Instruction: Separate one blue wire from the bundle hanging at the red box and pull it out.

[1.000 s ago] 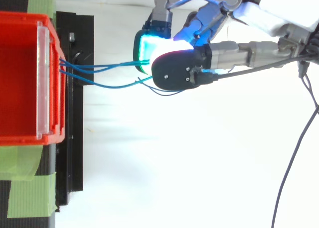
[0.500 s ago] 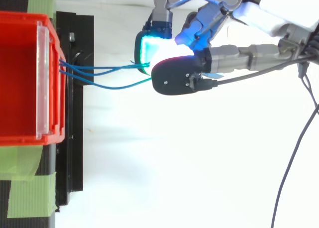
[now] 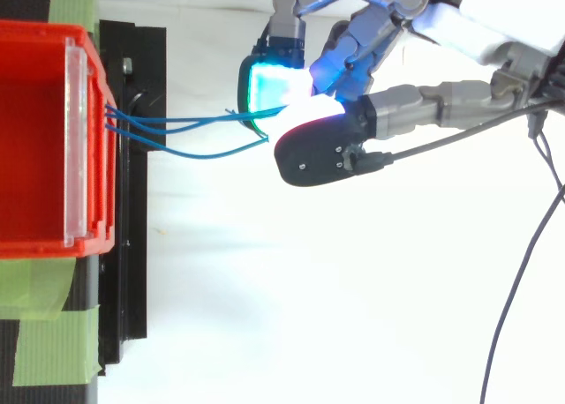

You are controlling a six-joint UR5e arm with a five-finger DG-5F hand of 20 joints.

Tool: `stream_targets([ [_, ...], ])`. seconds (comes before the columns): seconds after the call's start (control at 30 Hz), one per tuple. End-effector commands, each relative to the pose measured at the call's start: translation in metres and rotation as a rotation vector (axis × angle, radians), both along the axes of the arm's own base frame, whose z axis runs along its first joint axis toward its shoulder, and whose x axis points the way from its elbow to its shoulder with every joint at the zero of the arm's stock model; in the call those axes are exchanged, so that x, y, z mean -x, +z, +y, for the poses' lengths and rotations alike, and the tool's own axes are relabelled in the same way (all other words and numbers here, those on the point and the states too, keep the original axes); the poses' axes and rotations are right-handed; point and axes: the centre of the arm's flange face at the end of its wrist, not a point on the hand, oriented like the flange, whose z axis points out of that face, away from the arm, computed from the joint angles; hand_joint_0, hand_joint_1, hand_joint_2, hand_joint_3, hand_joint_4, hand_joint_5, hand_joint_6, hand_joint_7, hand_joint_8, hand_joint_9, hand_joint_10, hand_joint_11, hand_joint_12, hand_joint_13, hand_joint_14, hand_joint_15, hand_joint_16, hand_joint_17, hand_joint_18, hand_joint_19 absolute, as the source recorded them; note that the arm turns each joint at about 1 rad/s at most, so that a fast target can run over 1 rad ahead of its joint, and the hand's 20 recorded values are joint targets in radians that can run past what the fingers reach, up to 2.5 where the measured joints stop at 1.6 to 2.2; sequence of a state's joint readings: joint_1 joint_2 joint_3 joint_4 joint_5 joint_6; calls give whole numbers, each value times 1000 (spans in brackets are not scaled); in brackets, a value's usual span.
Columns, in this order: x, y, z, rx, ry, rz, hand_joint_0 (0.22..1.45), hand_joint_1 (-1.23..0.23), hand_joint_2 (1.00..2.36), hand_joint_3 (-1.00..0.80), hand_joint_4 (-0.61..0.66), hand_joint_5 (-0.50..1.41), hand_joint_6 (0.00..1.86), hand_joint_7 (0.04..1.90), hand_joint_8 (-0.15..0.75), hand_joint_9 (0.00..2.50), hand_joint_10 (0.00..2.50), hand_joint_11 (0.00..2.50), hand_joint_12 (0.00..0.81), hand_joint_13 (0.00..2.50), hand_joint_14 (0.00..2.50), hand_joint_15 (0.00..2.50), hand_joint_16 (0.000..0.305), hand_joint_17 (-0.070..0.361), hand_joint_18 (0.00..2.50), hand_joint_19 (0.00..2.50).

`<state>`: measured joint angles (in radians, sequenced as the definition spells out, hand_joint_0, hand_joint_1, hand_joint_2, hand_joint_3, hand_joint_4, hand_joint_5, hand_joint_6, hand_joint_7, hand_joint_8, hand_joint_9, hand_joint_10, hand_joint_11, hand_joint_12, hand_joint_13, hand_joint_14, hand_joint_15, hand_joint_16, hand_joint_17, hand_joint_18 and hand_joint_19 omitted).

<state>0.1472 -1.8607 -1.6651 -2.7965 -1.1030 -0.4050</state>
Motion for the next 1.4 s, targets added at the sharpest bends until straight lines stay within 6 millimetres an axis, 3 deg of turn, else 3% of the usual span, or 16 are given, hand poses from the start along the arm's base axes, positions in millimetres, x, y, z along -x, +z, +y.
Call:
stream_targets([
  [0.0,0,0,0,0,0,-1,635,-745,1011,-389,180,-226,905,1122,373,1076,20,1170,317,1389,231,1686,51,115,793,833],
  [0.2,0,0,0,0,0,-1,653,-762,1017,-314,163,-221,902,1152,369,1108,19,1186,320,1403,238,1686,51,114,806,828],
  [0.53,0,0,2,-1,1,0,607,-631,1010,-402,187,-209,891,1123,385,1171,20,1186,326,1423,269,1654,51,115,822,829],
  [0.7,0,-1,1,-2,1,3,581,-631,1000,-500,194,-208,885,1112,391,1172,20,1177,325,1422,249,1662,53,118,821,816],
  [0.97,0,-1,1,1,2,4,567,-624,1000,-500,194,-205,878,1104,395,1180,20,1175,326,1427,221,1656,53,120,817,815],
  [1.13,0,0,1,-1,1,2,645,-668,1004,-461,190,-210,882,1107,376,1149,19,1176,311,1436,142,1696,51,115,812,790],
  [1.37,1,0,0,1,-12,2,652,-674,1005,-445,192,-219,887,1090,374,1112,19,1166,320,1413,92,1705,51,114,789,792],
])
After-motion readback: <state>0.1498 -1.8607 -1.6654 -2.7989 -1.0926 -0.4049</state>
